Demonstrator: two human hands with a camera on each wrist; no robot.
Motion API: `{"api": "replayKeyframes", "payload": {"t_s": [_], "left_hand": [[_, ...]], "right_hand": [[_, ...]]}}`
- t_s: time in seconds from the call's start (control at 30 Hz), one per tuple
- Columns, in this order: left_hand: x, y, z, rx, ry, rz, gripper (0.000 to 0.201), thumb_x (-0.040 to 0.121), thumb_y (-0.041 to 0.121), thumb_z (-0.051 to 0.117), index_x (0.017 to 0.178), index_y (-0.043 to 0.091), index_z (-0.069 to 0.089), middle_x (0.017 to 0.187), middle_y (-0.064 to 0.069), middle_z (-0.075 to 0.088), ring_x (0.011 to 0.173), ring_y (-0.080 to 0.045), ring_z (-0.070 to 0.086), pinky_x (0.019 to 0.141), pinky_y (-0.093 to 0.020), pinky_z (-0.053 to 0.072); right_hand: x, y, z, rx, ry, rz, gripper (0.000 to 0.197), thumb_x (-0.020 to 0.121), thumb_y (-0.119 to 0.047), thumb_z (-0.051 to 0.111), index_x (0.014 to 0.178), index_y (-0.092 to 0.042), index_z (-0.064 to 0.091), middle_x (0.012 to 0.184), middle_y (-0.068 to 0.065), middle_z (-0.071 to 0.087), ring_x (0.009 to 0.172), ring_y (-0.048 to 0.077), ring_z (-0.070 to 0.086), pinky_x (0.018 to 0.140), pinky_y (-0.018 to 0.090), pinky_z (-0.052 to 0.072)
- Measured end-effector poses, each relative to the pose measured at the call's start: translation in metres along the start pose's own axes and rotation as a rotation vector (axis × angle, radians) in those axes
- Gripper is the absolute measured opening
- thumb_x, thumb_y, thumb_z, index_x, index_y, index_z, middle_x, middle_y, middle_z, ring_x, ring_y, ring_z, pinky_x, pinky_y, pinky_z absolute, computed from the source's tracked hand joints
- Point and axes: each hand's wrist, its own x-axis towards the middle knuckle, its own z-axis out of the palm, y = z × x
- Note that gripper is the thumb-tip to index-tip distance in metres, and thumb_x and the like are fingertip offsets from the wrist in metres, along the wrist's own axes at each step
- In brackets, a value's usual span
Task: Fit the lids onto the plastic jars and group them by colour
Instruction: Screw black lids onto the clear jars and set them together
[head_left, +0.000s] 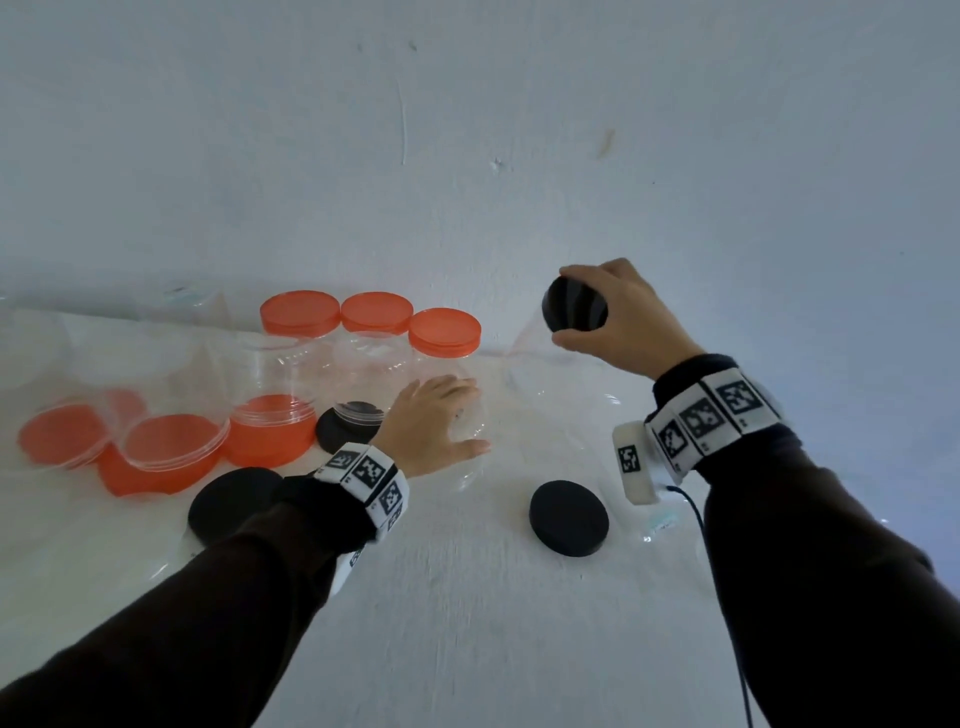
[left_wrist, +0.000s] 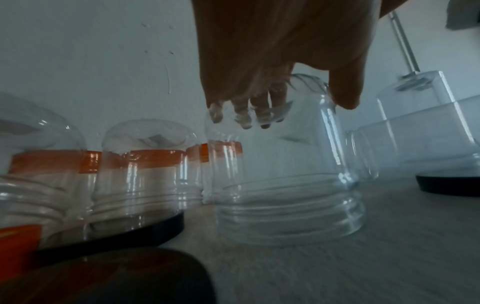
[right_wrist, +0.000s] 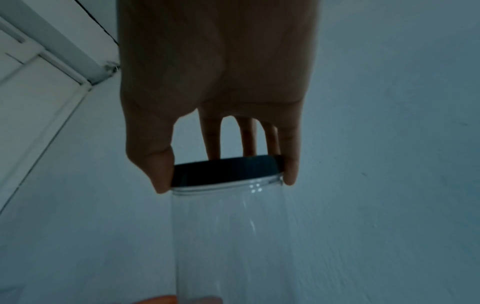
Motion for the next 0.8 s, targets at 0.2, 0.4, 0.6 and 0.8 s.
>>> {"api": "replayKeyframes", "payload": {"t_s": [0.2, 0.4, 0.6, 0.8], "left_hand": [[-0.004, 0.000, 0.004, 0.009, 0.049, -0.002, 0.079, 0.076, 0.067, 0.038, 0.139, 0.019, 0.037, 0.149, 0.006, 0.032, 0.140, -0.015, 0.021, 0.114, -0.044, 0.015], [-0.004, 0.002, 0.003, -0.038, 0.093, 0.005, 0.064, 0.083, 0.050, 0.058, 0.137, 0.022, 0.040, 0.149, 0.009, 0.032, 0.139, -0.012, 0.022, 0.114, -0.044, 0.015], [-0.004, 0.001, 0.003, -0.044, 0.078, -0.022, 0.065, 0.083, 0.051, 0.056, 0.140, 0.026, 0.035, 0.151, 0.013, 0.026, 0.141, -0.007, 0.016, 0.113, -0.037, 0.009], [-0.005, 0.002, 0.002, -0.034, 0.054, -0.025, 0.066, 0.085, 0.052, 0.054, 0.142, 0.027, 0.032, 0.152, 0.013, 0.023, 0.142, -0.007, 0.012, 0.114, -0.037, 0.007]], "right_hand": [[0.023, 0.015, 0.032, 0.010, -0.059, 0.031, 0.066, 0.077, -0.033, 0.070, 0.135, -0.027, 0.040, 0.133, 0.004, 0.037, 0.121, 0.025, 0.037, 0.095, 0.041, 0.042], [0.051, 0.021, 0.049, 0.020, -0.089, 0.036, 0.065, 0.077, -0.033, 0.070, 0.134, -0.027, 0.041, 0.134, 0.003, 0.037, 0.122, 0.025, 0.036, 0.095, 0.040, 0.039], [0.077, 0.023, 0.065, -0.022, -0.151, 0.026, 0.062, 0.077, -0.033, 0.071, 0.132, -0.025, 0.044, 0.134, 0.004, 0.040, 0.121, 0.026, 0.038, 0.097, 0.041, 0.039], [0.097, 0.028, 0.074, -0.024, -0.166, 0.016, 0.056, 0.079, -0.035, 0.067, 0.130, -0.023, 0.048, 0.136, 0.004, 0.042, 0.122, 0.026, 0.040, 0.098, 0.042, 0.039]]}}
